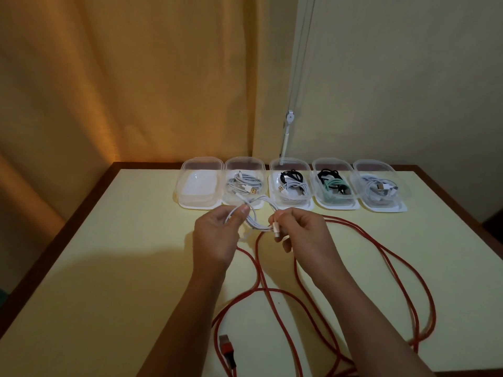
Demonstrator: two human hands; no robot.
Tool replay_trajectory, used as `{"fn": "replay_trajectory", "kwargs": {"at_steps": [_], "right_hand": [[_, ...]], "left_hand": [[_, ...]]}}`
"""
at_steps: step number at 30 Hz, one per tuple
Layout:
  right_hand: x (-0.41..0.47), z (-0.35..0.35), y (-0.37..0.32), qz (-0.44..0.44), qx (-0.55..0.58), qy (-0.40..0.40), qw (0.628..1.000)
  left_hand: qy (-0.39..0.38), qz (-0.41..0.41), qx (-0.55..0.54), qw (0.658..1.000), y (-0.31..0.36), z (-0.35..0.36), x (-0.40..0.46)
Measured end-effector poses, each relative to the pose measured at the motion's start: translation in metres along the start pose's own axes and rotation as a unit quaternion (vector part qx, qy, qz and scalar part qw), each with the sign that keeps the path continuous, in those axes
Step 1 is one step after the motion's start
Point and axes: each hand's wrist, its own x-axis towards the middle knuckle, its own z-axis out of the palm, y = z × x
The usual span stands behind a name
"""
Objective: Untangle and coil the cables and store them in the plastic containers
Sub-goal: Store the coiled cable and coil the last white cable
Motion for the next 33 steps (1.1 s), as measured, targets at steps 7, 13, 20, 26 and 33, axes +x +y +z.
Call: {"fn": "replay_trajectory", "kwargs": {"at_steps": [7,13,20,26,33], "right_hand": [[-0.002,0.002,0.005,0.000,-0.064,-0.033,0.997],[0.001,-0.002,0.005,-0.054,-0.023,-0.023,0.998],[0.003,-0.010,0.006,-0.084,-0.048,0.042,0.994],[0.001,-0.008,0.001,-0.072,-0.022,0.058,0.995],[-0.004,-0.003,-0.004,-0.024,-0.084,-0.033,0.996]], "left_hand": [[0.007,0.012,-0.019,1.000,0.008,-0.002,0.001],[-0.087,0.014,0.047,0.995,0.009,0.002,-0.001],[-0.134,0.034,0.222,0.965,0.003,-0.005,0.000],[-0.108,0.080,0.210,0.969,0.002,0.002,-0.002],[-0.018,0.113,0.308,0.944,0.002,0.004,-0.005]]}}
